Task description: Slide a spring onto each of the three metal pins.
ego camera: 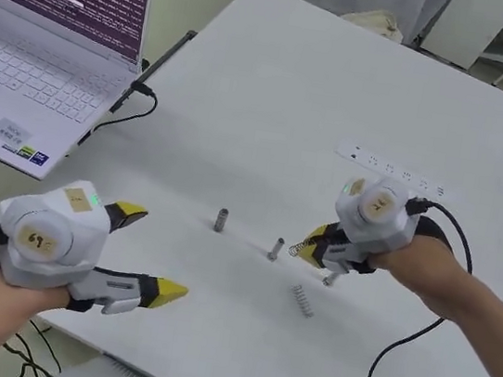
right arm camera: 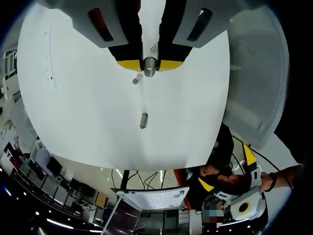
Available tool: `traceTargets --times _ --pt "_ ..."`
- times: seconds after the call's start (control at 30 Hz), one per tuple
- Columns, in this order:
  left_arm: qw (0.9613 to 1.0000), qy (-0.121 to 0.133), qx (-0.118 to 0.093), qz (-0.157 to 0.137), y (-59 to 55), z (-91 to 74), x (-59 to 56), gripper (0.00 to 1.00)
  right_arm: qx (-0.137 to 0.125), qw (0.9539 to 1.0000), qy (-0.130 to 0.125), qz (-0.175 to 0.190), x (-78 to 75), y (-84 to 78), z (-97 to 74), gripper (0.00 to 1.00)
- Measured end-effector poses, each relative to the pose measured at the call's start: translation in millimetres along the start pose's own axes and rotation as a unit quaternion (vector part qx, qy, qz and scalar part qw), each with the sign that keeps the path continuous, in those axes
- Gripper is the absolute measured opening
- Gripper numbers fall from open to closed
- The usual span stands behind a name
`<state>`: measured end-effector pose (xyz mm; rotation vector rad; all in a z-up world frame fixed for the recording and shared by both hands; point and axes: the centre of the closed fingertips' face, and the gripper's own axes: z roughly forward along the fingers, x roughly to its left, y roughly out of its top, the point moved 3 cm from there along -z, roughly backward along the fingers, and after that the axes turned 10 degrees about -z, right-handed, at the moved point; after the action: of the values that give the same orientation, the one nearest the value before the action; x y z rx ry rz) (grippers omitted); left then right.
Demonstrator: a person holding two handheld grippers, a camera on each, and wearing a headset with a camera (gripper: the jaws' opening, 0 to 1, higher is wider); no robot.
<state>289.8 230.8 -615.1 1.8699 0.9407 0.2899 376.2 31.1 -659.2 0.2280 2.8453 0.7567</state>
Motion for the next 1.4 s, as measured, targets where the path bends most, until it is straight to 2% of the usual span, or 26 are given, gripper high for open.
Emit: traceTargets --times 0.17,0.43,0.7,0.93,1.4 --pt "1.0 0.0 0.0 -0.003 0.5 -0.3 2.7 0.66 0.015 0.9998 -0.002 -0.014 -6.6 -1.1 7.4 0.08" --pt "1.0 0.0 0.001 -0.007 -0.3 1.2 4.4 0.66 0.021 0.9997 0.001 -0.009 -16.3 -0.9 21.9 0.08" --pt "0.9999 -0.002 0.008 -0.012 -4.0 4.2 5.9 0.65 0.023 0.9996 0.007 -0.012 -20.5 0.7 32.0 0.08" --pt "0.9997 0.004 0.013 -0.018 -7.5 1.0 12.8 0.65 0.04 0.9988 0.013 -0.027 -22.8 -3.6 37.5 0.08" --pt "0.9997 0.003 0.015 -0.02 -8.2 3.9 12.4 0.65 0.044 0.9984 0.024 -0.028 -26.0 0.0 47.5 0.09"
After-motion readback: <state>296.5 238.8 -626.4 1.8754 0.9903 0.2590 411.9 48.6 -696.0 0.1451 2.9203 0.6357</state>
